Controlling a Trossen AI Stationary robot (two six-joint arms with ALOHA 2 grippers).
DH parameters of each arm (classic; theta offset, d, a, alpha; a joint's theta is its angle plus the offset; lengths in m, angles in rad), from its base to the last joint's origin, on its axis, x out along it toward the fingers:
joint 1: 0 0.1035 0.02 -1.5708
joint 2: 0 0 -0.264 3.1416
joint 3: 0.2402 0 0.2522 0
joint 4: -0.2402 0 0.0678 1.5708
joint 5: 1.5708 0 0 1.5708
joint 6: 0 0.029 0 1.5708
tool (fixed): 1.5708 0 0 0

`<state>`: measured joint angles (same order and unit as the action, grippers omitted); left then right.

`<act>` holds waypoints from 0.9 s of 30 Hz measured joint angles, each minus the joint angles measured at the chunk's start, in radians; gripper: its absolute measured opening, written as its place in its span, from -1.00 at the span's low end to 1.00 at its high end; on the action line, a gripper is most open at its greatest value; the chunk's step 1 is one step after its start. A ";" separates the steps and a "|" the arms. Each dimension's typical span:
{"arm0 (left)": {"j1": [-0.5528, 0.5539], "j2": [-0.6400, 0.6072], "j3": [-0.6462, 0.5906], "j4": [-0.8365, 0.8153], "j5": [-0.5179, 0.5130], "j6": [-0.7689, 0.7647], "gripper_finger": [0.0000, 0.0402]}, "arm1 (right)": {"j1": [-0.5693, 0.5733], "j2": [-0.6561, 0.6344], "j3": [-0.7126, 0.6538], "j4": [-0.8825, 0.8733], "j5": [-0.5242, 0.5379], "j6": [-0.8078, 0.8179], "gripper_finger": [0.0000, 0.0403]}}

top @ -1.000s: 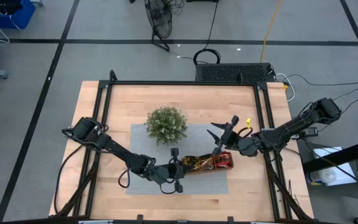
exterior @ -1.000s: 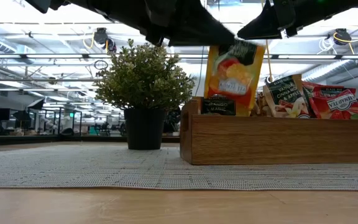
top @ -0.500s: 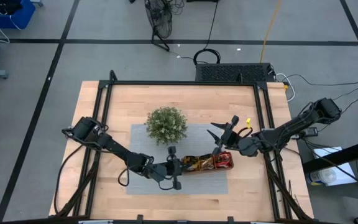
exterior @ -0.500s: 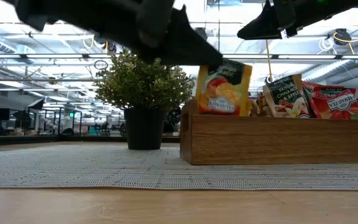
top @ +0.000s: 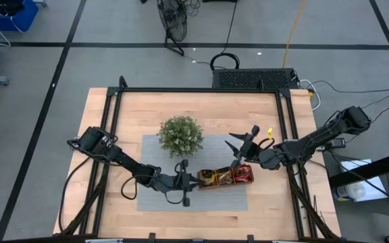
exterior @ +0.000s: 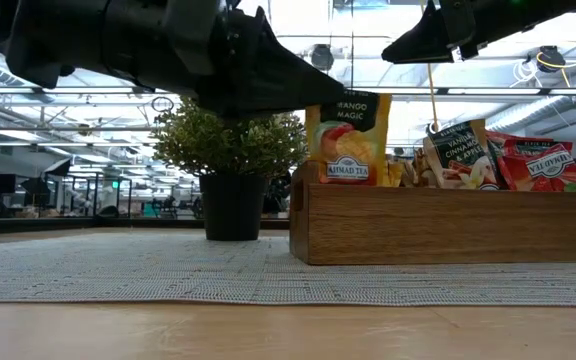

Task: Pick & Place Tea
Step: Put the mango tea sachet into the brown organizer

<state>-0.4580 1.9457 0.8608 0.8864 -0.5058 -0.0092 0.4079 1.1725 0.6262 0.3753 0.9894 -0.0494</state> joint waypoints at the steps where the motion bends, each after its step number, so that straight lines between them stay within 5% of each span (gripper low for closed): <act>1: 0.000 0.000 0.000 0.000 0.014 0.001 -1.00 | -0.001 0.000 0.000 0.001 0.000 0.000 -0.31; 27: 0.056 0.008 0.000 -0.017 0.091 -0.024 -1.00 | -0.001 0.000 0.000 0.001 0.000 -0.005 -0.31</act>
<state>-0.4015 1.9533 0.8611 0.8695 -0.4148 -0.0335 0.4072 1.1725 0.6262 0.3767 0.9894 -0.0547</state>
